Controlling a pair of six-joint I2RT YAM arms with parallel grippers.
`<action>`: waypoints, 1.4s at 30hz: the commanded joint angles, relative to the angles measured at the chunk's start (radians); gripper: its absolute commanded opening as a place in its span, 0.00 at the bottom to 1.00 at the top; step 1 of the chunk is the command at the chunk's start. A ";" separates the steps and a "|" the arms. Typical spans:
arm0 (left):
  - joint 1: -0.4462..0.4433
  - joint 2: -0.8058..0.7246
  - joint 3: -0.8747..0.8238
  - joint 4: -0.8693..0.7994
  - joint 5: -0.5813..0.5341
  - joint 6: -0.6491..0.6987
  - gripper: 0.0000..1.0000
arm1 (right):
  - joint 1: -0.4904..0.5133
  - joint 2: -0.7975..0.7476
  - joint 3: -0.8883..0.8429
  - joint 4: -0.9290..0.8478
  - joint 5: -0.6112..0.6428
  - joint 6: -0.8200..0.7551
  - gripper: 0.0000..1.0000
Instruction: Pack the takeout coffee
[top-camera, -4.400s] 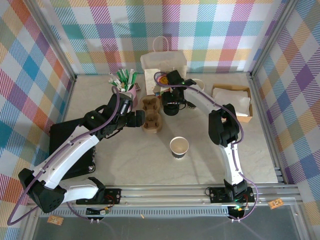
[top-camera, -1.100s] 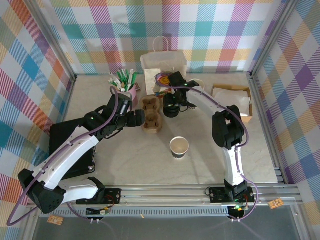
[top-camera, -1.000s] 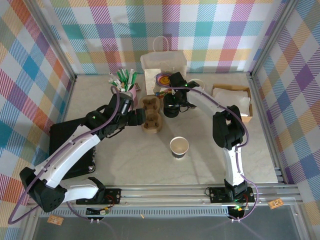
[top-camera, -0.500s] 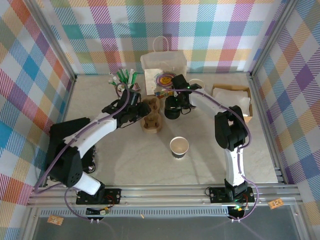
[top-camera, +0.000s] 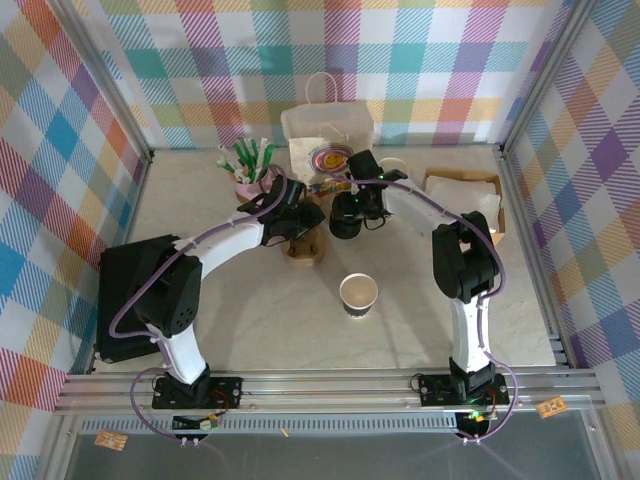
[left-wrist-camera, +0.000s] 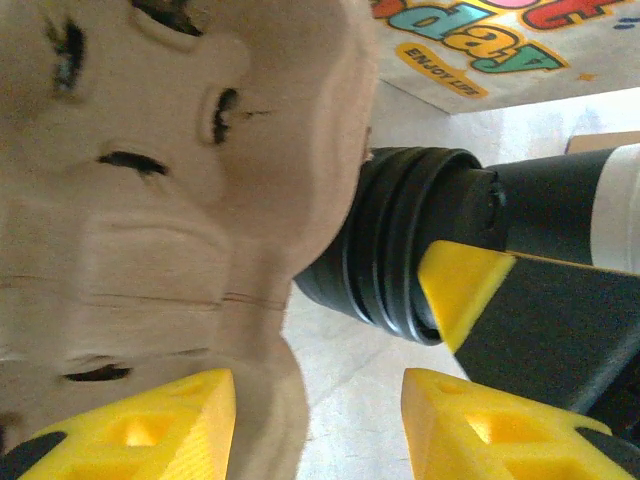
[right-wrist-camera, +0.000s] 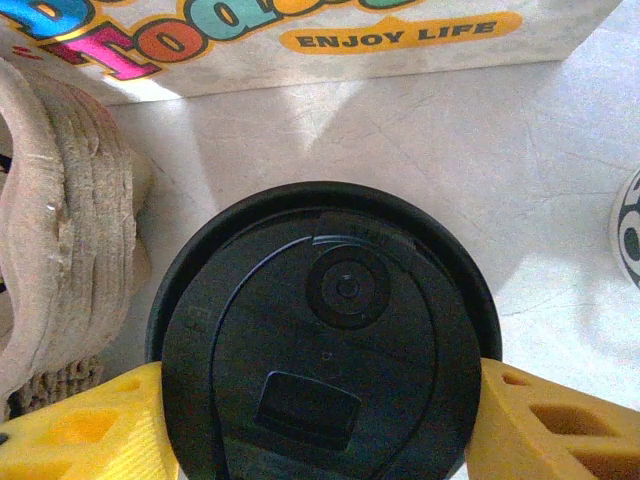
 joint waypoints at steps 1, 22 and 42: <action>-0.012 0.022 0.031 0.050 0.018 -0.038 0.48 | -0.007 -0.051 -0.026 0.008 -0.030 0.015 0.47; -0.051 0.113 0.174 -0.091 -0.021 -0.070 0.35 | -0.026 -0.167 -0.210 0.040 -0.023 0.024 0.47; -0.141 0.133 0.199 -0.109 -0.060 -0.130 0.30 | -0.071 -0.324 -0.445 0.056 0.020 0.064 0.47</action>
